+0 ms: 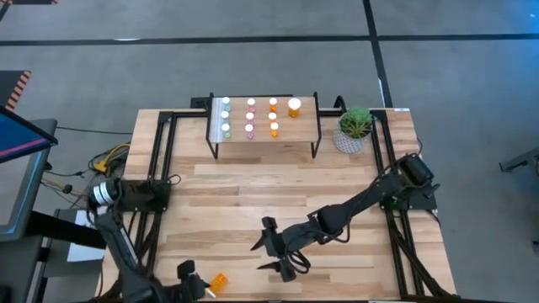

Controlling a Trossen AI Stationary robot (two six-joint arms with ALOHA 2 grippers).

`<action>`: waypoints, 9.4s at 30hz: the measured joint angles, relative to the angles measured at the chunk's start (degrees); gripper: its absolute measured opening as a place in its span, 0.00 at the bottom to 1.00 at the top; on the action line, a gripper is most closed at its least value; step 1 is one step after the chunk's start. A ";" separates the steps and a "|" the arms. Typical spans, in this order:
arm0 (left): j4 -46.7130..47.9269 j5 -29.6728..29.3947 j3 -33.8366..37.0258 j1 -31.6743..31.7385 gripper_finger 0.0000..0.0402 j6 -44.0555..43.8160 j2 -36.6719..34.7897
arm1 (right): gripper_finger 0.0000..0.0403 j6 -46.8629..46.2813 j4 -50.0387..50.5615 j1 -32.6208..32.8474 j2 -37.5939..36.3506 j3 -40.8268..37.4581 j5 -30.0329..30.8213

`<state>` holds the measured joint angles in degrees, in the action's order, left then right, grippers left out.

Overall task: Pick and place medicine bottles onto shelf by color
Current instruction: Put the large orange pill bottle on the shelf aligned with the other large orange pill bottle

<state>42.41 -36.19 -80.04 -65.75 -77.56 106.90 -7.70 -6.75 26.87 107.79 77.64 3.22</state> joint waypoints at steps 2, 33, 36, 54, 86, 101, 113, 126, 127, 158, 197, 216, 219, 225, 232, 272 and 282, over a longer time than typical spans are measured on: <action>6.15 0.57 -4.78 -0.66 0.51 -2.57 3.17 | 0.70 0.02 0.46 0.24 -0.07 0.07 0.35; 22.36 2.72 -18.10 -0.46 0.94 -20.87 20.64 | 0.70 0.06 0.91 2.85 0.04 -0.02 1.38; 24.00 2.94 -18.10 0.32 0.91 -20.58 21.22 | 0.70 0.08 0.67 3.15 0.04 -0.02 1.39; 24.91 7.29 -18.08 2.21 0.51 -16.72 23.51 | 0.70 0.17 0.71 3.59 0.06 -0.02 1.38; 35.37 1.92 -18.08 23.31 0.49 38.97 3.57 | 0.70 0.46 20.39 -9.75 -0.68 -0.08 6.22; 15.20 8.77 -17.28 31.03 0.48 58.02 3.57 | 0.70 -12.97 44.18 2.03 -13.87 -0.34 26.11; -8.25 17.97 -7.76 33.92 0.48 63.10 3.71 | 0.70 -22.50 18.81 14.96 -26.94 -23.87 34.13; -9.59 25.86 -7.74 40.99 0.48 71.06 3.70 | 0.70 -22.35 1.78 6.36 -29.73 -35.65 33.30; -9.53 25.91 -7.74 41.40 0.48 71.31 3.70 | 0.70 -20.94 0.14 6.19 -29.72 -36.03 32.71; -15.31 26.81 -2.76 45.54 0.48 65.24 2.44 | 0.70 -12.28 -41.76 4.18 -21.47 -50.62 20.83; -16.54 21.54 -2.72 45.33 0.61 64.59 -3.00 | 0.46 -12.40 -42.34 1.17 -12.53 -45.92 20.73; -49.66 -2.23 22.43 33.67 0.74 68.93 -23.13 | 0.47 2.15 -72.57 1.99 -17.88 -48.98 16.60; -77.15 3.10 33.14 34.72 0.73 72.09 -23.69 | 0.51 5.33 -81.13 1.75 -17.95 -49.86 15.18; -111.25 7.16 41.79 38.40 0.73 74.07 -16.16 | 0.51 6.69 -82.95 -0.04 -17.80 -48.54 14.40; -116.38 14.63 37.38 43.23 0.80 70.55 -7.36 | 0.49 6.25 -82.52 -1.93 -17.81 -47.29 14.40; -117.00 13.58 27.60 46.79 0.56 77.79 -4.32 | 0.50 3.32 -77.23 -4.21 -17.79 -46.14 14.72; -116.40 13.52 27.62 46.81 0.39 77.94 -4.32 | 0.54 1.29 -74.86 -4.49 -17.88 -46.09 14.67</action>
<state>-73.99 -22.68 -52.42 -18.94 0.38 102.59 -6.41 -81.62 22.38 89.90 31.55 17.89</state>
